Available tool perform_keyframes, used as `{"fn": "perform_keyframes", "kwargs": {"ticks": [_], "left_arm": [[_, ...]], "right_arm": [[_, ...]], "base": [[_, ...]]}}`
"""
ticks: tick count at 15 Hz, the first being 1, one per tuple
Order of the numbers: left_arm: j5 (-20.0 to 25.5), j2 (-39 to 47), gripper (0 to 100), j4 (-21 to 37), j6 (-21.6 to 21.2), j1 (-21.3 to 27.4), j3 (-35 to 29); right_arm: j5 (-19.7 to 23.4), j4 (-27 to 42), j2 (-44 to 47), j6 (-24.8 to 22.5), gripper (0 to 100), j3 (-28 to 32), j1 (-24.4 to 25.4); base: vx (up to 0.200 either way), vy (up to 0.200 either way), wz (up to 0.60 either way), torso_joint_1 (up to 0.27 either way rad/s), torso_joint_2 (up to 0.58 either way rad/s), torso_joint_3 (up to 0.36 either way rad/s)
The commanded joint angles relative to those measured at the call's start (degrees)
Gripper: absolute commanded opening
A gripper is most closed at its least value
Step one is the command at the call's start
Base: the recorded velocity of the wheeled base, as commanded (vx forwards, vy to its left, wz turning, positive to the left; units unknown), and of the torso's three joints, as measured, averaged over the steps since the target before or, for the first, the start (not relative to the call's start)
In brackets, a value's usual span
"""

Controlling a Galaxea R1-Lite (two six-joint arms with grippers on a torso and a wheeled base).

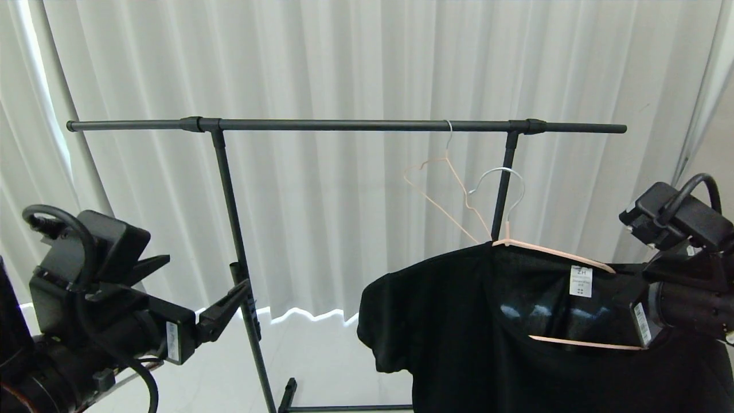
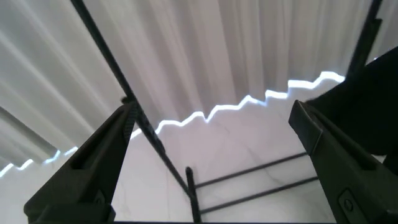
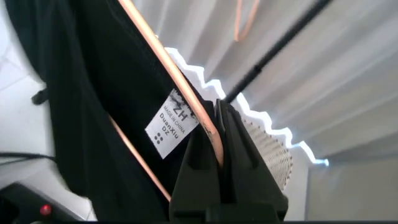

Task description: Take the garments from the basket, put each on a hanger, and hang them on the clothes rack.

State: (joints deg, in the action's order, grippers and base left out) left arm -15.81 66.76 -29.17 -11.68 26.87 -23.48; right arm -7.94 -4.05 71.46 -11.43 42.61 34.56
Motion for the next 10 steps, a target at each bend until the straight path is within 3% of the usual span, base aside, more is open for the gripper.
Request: {"fn": "perform_keyframes", "kwargs": {"ticks": [1, 5, 10], "left_arm": [[0.1, 1.3, 100, 0.0, -2.2, -2.0, -2.4], [0.1, 3.0, 100, 0.0, -2.8, -2.3, -1.7], [0.2, 3.4, 100, 0.0, -2.7, -2.2, -0.9]], "right_arm": [[-0.9, 0.1, 0.1, 1.2, 0, 0.1, -2.2], [-6.4, 3.8, -0.1, 4.3, 0, 0.4, -2.4], [-7.6, 9.3, 1.8, 7.4, 0, 0.8, -2.8]], "base": [[0.0, 0.0, 0.0, 0.0, 0.0, 0.0], [0.0, 0.0, 0.0, 0.0, 0.0, 0.0], [0.0, 0.0, 0.0, 0.0, 0.0, 0.0]]}}
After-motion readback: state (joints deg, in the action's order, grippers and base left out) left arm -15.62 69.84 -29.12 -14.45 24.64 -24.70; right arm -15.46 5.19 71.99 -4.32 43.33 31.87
